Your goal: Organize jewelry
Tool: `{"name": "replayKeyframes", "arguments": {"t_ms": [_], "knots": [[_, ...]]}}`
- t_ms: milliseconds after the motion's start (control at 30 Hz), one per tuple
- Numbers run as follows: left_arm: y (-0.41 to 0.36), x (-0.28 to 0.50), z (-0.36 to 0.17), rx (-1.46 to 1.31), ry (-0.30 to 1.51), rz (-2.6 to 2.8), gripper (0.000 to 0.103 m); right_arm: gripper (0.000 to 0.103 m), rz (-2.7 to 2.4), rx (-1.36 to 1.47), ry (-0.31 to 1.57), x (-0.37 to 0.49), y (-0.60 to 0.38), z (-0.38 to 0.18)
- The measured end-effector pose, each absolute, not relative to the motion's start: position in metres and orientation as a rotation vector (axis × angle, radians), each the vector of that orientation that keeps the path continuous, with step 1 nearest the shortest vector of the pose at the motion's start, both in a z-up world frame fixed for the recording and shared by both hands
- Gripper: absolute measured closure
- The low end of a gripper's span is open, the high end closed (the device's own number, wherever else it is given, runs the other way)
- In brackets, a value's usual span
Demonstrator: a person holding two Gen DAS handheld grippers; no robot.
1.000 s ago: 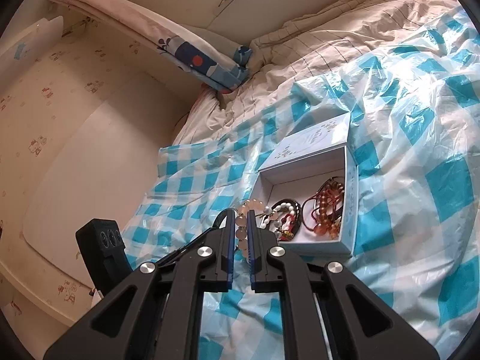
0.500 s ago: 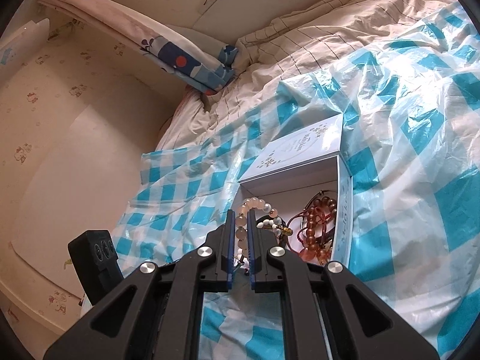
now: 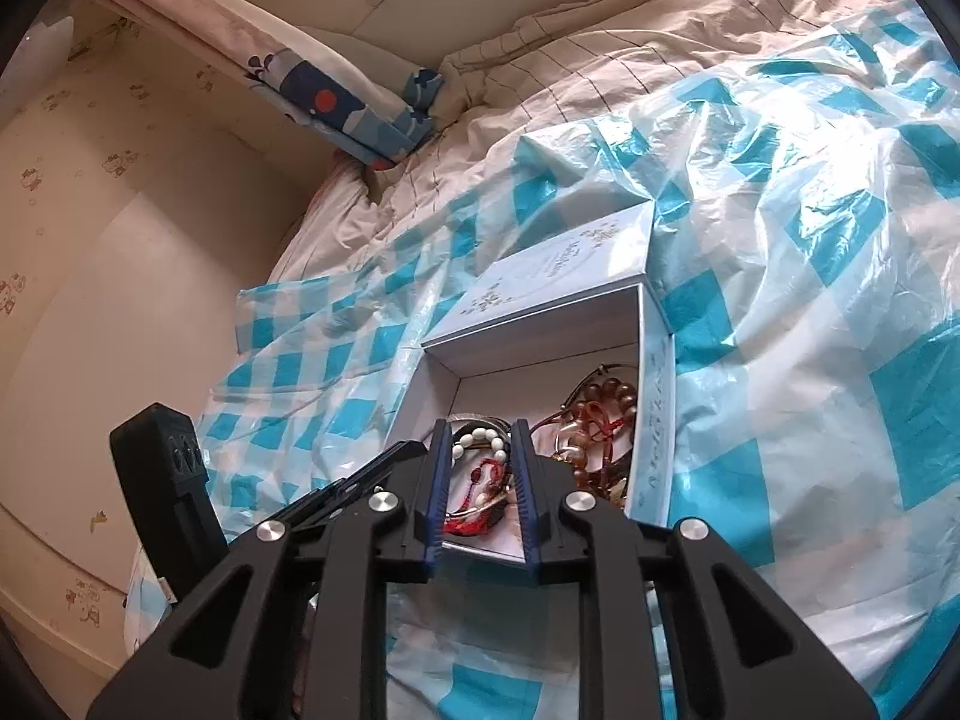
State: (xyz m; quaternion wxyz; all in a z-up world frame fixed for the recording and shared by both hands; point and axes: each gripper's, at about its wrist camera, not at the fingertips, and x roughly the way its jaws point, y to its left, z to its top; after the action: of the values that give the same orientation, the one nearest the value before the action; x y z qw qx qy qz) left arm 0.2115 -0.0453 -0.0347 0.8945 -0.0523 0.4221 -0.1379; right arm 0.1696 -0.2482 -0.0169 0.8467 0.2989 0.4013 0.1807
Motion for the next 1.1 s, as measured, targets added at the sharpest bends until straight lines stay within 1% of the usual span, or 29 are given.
{"name": "replayKeyframes", "arguments": {"t_ms": [100,167,200,233,300,367,400,433,467,500,533,567,600,667,700,733,767,833,867,900,967,1100], "knots": [[-0.044,0.206,-0.03,-0.086,0.865,-0.272,0.096,0.082,0.382,0.63,0.847,0.17,-0.248,-0.017],[-0.044,0.2,-0.024,-0.064,0.854,-0.258,0.093,0.082,0.38,0.615,0.847,0.169,-0.245,-0.015],[-0.044,0.195,-0.02,-0.05,0.847,-0.249,0.092,0.081,0.377,0.604,0.845,0.168,-0.244,-0.014],[-0.043,0.188,-0.014,-0.031,0.838,-0.241,0.09,0.077,0.37,0.583,0.839,0.166,-0.241,-0.01],[-0.042,0.176,-0.006,-0.007,0.825,-0.234,0.084,0.073,0.367,0.531,0.826,0.161,-0.233,-0.001],[-0.04,0.156,0.004,0.022,0.801,-0.22,0.069,0.066,0.359,0.481,0.809,0.153,-0.226,0.008],[-0.039,0.145,0.007,0.039,0.791,-0.214,0.064,0.064,0.35,0.442,0.798,0.147,-0.221,0.015],[-0.037,0.136,0.011,0.053,0.783,-0.209,0.056,0.062,0.341,0.41,0.791,0.14,-0.218,0.019],[-0.036,0.127,0.013,0.068,0.776,-0.206,0.052,0.057,0.329,0.381,0.788,0.133,-0.216,0.023],[-0.034,0.118,0.015,0.082,0.771,-0.204,0.051,0.054,0.32,0.354,0.784,0.125,-0.214,0.027],[-0.032,0.106,0.018,0.096,0.768,-0.2,0.047,0.052,0.312,0.329,0.78,0.117,-0.213,0.031],[-0.029,0.097,0.02,0.104,0.765,-0.191,0.041,0.05,0.299,0.295,0.771,0.109,-0.211,0.037],[-0.025,0.084,0.022,0.113,0.758,-0.18,0.038,0.049,0.292,0.273,0.759,0.103,-0.212,0.043],[-0.02,0.065,0.026,0.121,0.743,-0.171,0.03,0.039,0.259,0.249,0.718,0.083,-0.215,0.055],[-0.018,0.057,0.027,0.125,0.738,-0.164,0.028,0.038,0.254,0.246,0.709,0.077,-0.216,0.058],[-0.015,0.047,0.03,0.125,0.731,-0.156,0.022,0.037,0.241,0.235,0.701,0.064,-0.217,0.06],[-0.013,0.039,0.031,0.123,0.724,-0.149,0.016,0.034,0.225,0.224,0.699,0.053,-0.217,0.061],[-0.009,0.021,0.035,0.11,0.706,-0.138,0.012,0.029,0.202,0.198,0.688,0.029,-0.216,0.062],[-0.008,0.015,0.036,0.103,0.707,-0.133,0.007,0.028,0.197,0.181,0.685,0.021,-0.214,0.063],[-0.006,0.01,0.037,0.095,0.712,-0.127,0.008,0.028,0.187,0.155,0.677,0.009,-0.212,0.063],[-0.002,-0.002,0.036,0.069,0.711,-0.12,0.008,0.021,0.178,0.138,0.668,0.0,-0.211,0.064],[-0.001,-0.01,0.031,0.048,0.731,-0.124,0.008,0.018,0.167,0.139,0.662,-0.026,-0.214,0.057]]}}
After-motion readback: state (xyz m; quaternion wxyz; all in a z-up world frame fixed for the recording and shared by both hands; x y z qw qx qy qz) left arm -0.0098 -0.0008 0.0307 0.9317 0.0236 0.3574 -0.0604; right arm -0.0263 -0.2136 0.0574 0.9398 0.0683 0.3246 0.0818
